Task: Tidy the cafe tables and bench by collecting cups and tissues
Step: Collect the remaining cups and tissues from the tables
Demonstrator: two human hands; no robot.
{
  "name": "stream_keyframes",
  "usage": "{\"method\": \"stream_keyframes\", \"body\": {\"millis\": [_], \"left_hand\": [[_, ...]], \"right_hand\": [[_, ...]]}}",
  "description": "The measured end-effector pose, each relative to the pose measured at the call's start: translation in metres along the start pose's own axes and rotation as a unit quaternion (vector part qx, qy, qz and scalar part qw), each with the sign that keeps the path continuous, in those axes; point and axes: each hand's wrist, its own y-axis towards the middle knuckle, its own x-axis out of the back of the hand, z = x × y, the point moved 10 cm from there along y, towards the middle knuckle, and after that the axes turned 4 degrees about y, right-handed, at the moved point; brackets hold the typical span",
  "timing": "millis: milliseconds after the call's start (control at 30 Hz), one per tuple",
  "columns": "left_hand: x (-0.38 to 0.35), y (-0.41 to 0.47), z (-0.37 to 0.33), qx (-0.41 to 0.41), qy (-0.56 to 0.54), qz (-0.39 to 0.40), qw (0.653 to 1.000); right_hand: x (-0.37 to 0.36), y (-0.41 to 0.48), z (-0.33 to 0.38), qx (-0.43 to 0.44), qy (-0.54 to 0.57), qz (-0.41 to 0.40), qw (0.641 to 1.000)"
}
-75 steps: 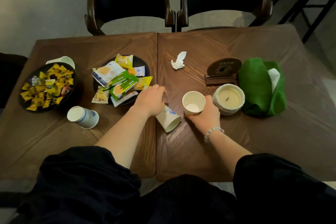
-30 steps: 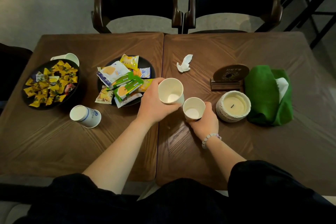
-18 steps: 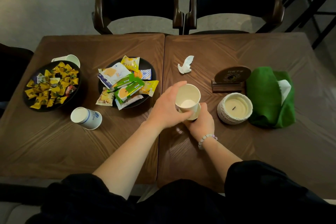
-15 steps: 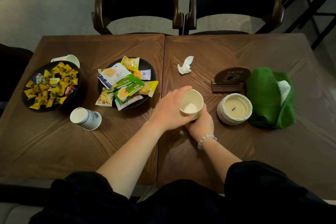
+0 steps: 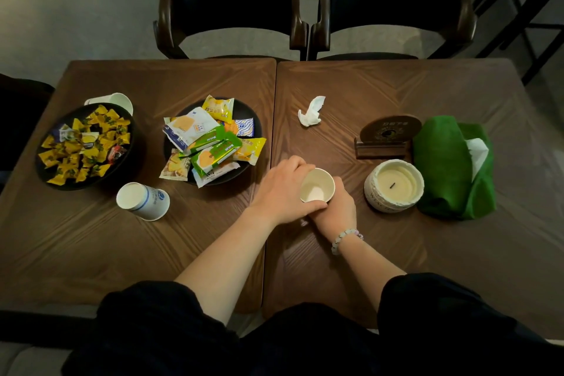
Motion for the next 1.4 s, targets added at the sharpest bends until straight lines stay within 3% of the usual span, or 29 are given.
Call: {"method": "stream_keyframes", "body": {"millis": [433,767,900,1000,1167,1400], "left_hand": [[-0.001,0.007,0.000,0.021,0.085,0.053,0.995],[-0.006,-0.012,0.018,0.086,-0.002,0.076,0.993],[-0.001,-0.023,0.040,0.117,0.005,0.069,0.991],[0.008,-0.030,0.059,0.141,-0.005,0.062,0.988],[0.034,-0.038,0.078,0.164,-0.004,0.048,0.985],[0.067,-0.041,0.093,0.194,0.003,0.043,0.980]], "right_hand": [[-0.004,0.000,0.002,0.007,0.003,0.018,1.000],[-0.021,-0.010,0.017,0.054,-0.072,0.068,0.994],[-0.038,-0.007,0.029,0.103,-0.255,0.145,0.950],[-0.040,-0.002,0.050,0.156,-0.361,0.152,0.907],[-0.037,-0.001,0.113,0.265,-0.429,0.106,0.857],[-0.029,-0.004,0.175,0.355,-0.437,0.046,0.826]]}}
